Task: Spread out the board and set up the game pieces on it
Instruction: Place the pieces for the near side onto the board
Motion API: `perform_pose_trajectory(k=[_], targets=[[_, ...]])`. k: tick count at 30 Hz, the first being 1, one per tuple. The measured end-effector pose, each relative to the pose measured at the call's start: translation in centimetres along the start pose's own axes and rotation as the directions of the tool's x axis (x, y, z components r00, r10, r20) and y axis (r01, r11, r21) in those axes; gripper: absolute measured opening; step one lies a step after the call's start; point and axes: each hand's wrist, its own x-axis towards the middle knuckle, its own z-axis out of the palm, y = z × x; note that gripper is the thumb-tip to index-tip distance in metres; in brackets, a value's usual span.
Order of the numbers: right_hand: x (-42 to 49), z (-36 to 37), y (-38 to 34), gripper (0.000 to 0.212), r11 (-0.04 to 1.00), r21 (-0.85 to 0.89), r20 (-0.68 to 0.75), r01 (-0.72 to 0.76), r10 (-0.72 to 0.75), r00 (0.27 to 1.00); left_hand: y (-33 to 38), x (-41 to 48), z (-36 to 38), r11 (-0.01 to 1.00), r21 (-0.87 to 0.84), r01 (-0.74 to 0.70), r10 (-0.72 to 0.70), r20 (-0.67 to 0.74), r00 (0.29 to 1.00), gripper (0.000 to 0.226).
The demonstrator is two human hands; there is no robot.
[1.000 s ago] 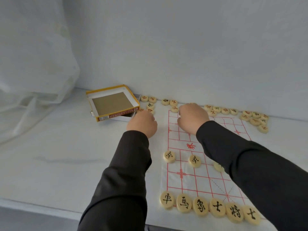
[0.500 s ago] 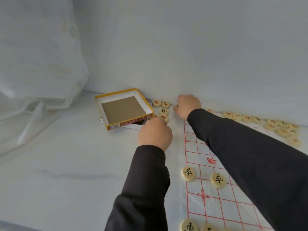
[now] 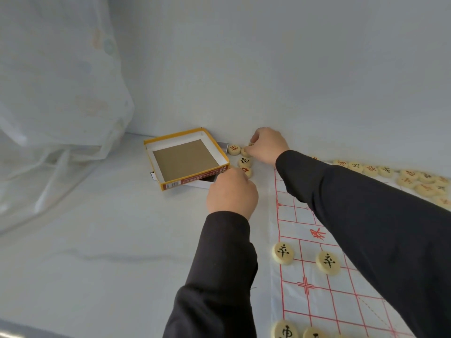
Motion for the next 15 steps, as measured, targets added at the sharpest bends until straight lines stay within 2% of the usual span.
perform_pose_trajectory(k=[4, 10, 15], targets=[[-0.1, 0.6, -0.9, 0.028, 0.991, -0.131, 0.151, 0.038, -0.018, 0.988, 0.0, 0.2, 0.0, 0.999, -0.01, 0.035, -0.035, 0.025, 0.999, 0.025], [0.4, 0.9, -1.1, 0.023, 0.987, -0.162, 0.254, 0.011, 0.031, 0.967, 0.1, 0.5, 0.3, 0.999, -0.012, 0.032, -0.032, 0.041, 0.999, 0.026], [0.4, 1.6, -1.3, 0.031, 0.983, -0.186, 0.215, 0.005, 0.035, 0.976, 0.3, 0.5, 0.6, 1.0, -0.009, 0.019, -0.018, 0.05, 0.999, 0.027]])
